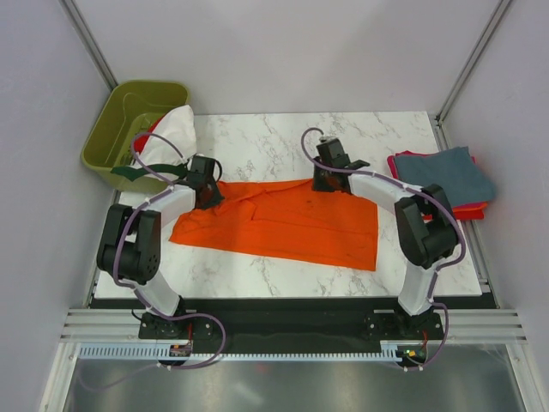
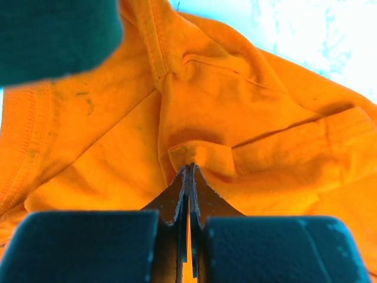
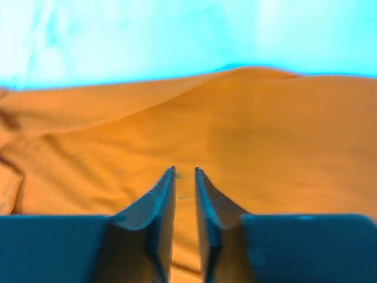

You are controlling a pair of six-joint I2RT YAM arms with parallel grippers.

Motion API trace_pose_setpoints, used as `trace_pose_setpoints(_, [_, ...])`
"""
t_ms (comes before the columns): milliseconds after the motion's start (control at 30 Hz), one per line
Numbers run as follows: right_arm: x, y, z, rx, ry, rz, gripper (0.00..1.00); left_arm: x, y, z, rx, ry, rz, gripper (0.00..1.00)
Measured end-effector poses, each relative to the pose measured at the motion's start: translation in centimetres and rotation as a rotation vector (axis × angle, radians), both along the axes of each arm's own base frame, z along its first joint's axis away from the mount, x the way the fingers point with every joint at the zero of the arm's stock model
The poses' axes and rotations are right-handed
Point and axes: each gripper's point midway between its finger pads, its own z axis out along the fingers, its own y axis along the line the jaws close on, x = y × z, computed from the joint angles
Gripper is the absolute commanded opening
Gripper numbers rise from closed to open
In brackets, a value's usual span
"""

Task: Fold and stack the t-shirts

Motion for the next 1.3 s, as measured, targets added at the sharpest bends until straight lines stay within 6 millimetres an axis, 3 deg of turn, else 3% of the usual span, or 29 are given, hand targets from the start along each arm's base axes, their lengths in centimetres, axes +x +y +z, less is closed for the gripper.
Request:
trace_pose_setpoints(100, [1.0,-3.8,0.9,-0.002,-0.017,-0.076,0.19,0.0,-0.1,0.6,-0.002,-0.014,-0.004,0.02])
trace_pose_setpoints(200, [1.6,-7.9,0.6,-0.026,-0.009,-0.163,0.46,0.0,-0.4,0.9,-0.002,-0.023,-0.011,0.02])
trace_pose_setpoints(233, [1.7,-9.1,0.4,-0.039,-0.001,-0.185,0.5,0.0,-0.5,1.0,-0.001,-0.024,-0.013,0.02])
trace_pose_setpoints(400, [2.0,-14.4,-0.2,-0.129,0.015,-0.286,0.49,0.3,-0.8,1.5,0.002,-0.031,-0.021,0.02])
trace_pose_setpoints(567, [3.3,-17.4,-1.0,-0.192,0.029,-0.36,0.5,1.0,-0.6,2.6,0.017,-0.056,-0.017,0.02])
trace_pose_setpoints(733, [4.7,-19.0,-2.1,-0.239,0.048,-0.396,0.52,1.6,-0.3,3.8,0.041,-0.076,-0.015,0.02])
trace_pose_setpoints(1167, [6.6,-20.0,-3.8,-0.279,0.068,-0.416,0.51,2.7,0.0,6.5,0.06,-0.137,-0.009,0.02])
trace_pose_setpoints(1267, [6.7,-20.1,-4.1,-0.28,0.072,-0.416,0.4,2.8,0.0,6.9,0.06,-0.147,-0.01,0.02])
trace_pose_setpoints(1300, [6.7,-20.1,-4.1,-0.281,0.074,-0.415,0.3,2.8,0.0,7.0,0.06,-0.149,-0.011,0.02])
